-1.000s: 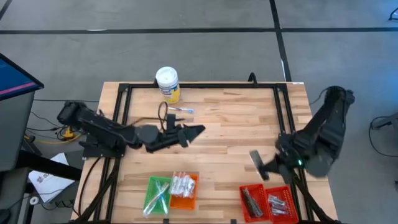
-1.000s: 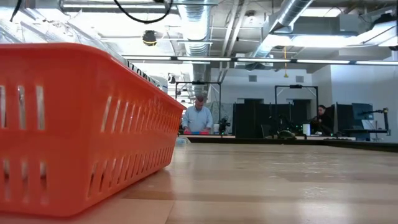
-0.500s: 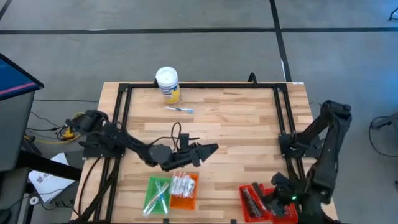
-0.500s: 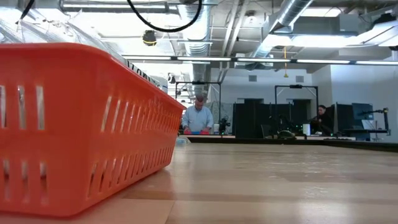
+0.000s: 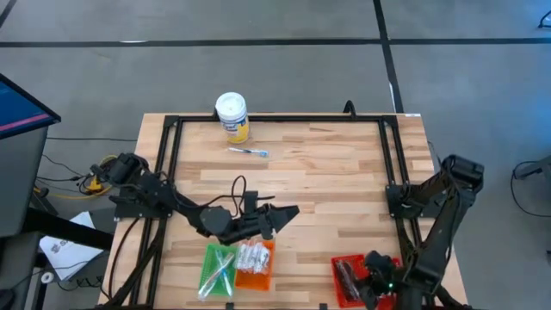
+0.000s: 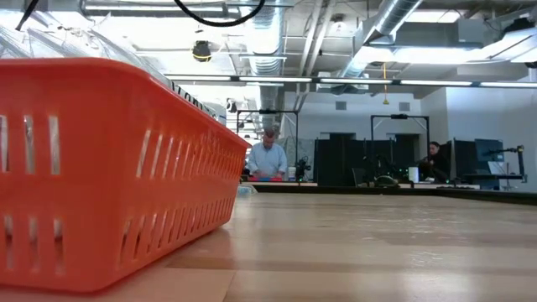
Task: Pick & Place Travel size toiletries
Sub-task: Put the black comb into the left red basket
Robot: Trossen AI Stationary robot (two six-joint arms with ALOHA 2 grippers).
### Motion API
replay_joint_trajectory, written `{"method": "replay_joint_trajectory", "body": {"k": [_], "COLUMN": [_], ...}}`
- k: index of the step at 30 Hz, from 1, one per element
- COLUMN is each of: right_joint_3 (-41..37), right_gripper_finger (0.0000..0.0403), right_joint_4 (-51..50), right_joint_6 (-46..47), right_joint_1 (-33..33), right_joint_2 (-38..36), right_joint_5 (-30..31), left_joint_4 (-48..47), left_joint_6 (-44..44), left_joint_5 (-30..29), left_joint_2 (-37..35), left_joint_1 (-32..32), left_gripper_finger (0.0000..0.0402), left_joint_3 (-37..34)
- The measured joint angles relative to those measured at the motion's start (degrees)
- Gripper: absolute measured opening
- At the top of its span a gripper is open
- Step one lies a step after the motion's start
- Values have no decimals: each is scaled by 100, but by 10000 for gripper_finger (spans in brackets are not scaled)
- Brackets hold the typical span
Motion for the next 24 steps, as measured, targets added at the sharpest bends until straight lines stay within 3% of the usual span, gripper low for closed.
{"method": "replay_joint_trajectory", "body": {"k": [8, 24], "right_joint_3": [1, -9], "right_gripper_finger": [8, 11], "right_joint_4": [237, 121], "right_joint_6": [-426, -740], "right_joint_1": [-293, -560], "right_joint_2": [297, 291], "right_joint_5": [-649, -982], "left_joint_4": [0, 0], "left_joint_6": [118, 118], "left_joint_5": [-111, -116], "left_joint_2": [0, 0], "left_joint_1": [-107, -115], "left_gripper_finger": [171, 171], "left_joint_3": [0, 0]}}
